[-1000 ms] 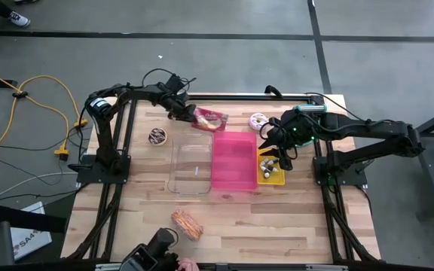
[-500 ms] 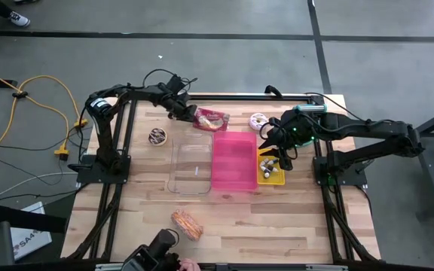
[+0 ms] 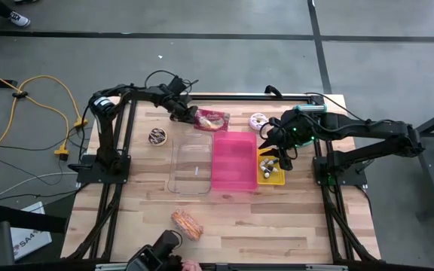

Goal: Pick & Place Food Item
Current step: Put the popcorn bag into the pink bin

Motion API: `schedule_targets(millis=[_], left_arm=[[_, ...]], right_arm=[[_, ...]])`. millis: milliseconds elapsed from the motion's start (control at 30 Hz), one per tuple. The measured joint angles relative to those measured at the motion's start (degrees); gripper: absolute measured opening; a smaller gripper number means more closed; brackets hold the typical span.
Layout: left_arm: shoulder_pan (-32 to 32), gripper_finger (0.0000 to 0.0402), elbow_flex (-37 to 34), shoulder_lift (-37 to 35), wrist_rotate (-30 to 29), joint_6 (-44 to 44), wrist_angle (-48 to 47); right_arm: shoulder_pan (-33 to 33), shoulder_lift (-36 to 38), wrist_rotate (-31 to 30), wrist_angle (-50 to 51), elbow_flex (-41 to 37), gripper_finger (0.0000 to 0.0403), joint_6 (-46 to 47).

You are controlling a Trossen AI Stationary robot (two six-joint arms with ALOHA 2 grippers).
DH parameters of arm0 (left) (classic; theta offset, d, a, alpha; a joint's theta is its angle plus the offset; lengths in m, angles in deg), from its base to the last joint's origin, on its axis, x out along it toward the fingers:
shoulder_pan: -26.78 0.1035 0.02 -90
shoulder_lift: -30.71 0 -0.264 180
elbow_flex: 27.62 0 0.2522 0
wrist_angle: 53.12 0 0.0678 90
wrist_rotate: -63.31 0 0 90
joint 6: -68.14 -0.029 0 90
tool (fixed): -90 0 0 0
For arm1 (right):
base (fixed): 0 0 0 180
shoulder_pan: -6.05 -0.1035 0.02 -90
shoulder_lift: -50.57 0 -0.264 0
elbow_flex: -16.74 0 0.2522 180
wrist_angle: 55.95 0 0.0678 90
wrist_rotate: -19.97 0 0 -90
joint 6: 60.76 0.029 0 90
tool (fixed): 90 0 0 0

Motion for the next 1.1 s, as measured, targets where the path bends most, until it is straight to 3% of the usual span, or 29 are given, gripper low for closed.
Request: schedule_targets(millis=[833,1100], left_arm=[[-1.3,0.0140,-0.1,0.5,2.0,2.4,3.7],[-1.3,0.0063,-0.1,0.5,1.6,2.6,3.7]], right_arm=[[0.0,0.0,0.0,-0.3,0.0,0.0097,0.0],[0.0,0.0,0.0,-0.3,0.0,0.0097,0.0]])
